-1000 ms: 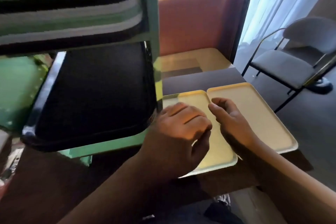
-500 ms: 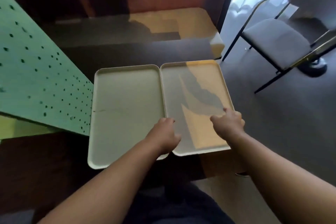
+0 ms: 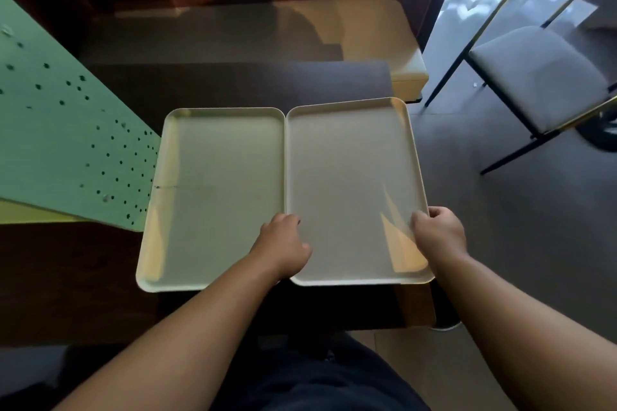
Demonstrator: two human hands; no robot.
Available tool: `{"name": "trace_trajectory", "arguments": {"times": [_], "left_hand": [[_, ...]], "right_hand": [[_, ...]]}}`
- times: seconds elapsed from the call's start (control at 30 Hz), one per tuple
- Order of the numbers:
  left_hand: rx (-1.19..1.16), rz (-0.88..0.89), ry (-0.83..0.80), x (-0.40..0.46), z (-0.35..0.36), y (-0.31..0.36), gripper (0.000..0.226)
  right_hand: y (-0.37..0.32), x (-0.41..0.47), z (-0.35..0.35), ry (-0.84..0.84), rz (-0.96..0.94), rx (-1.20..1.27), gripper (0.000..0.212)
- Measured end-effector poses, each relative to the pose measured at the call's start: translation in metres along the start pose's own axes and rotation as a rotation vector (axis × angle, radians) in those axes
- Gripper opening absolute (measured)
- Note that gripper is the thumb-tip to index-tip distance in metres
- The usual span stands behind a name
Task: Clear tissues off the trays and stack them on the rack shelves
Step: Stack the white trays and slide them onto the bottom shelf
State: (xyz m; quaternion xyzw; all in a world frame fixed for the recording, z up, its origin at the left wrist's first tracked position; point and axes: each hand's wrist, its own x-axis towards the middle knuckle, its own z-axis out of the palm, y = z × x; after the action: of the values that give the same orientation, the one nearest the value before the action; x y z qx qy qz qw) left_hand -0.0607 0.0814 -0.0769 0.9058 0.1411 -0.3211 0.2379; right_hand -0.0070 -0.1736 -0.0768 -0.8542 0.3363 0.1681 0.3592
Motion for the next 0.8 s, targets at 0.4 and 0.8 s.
{"name": "trace_trajectory", "arguments": {"times": [0.4, 0.8], "left_hand": [[-0.475, -0.119, 0.523, -0.014, -0.034, -0.021, 0.030], [-0.437, -0.396, 0.547, -0.041, -0.044, -0.173, 0.037]], "right_hand": [[-0.076, -0.028, -0.010, -0.123, -0.260, 0.299, 0.024], [-0.082, -0.108, 0.148, -0.242, -0.171, 0.218, 0.021]]}}
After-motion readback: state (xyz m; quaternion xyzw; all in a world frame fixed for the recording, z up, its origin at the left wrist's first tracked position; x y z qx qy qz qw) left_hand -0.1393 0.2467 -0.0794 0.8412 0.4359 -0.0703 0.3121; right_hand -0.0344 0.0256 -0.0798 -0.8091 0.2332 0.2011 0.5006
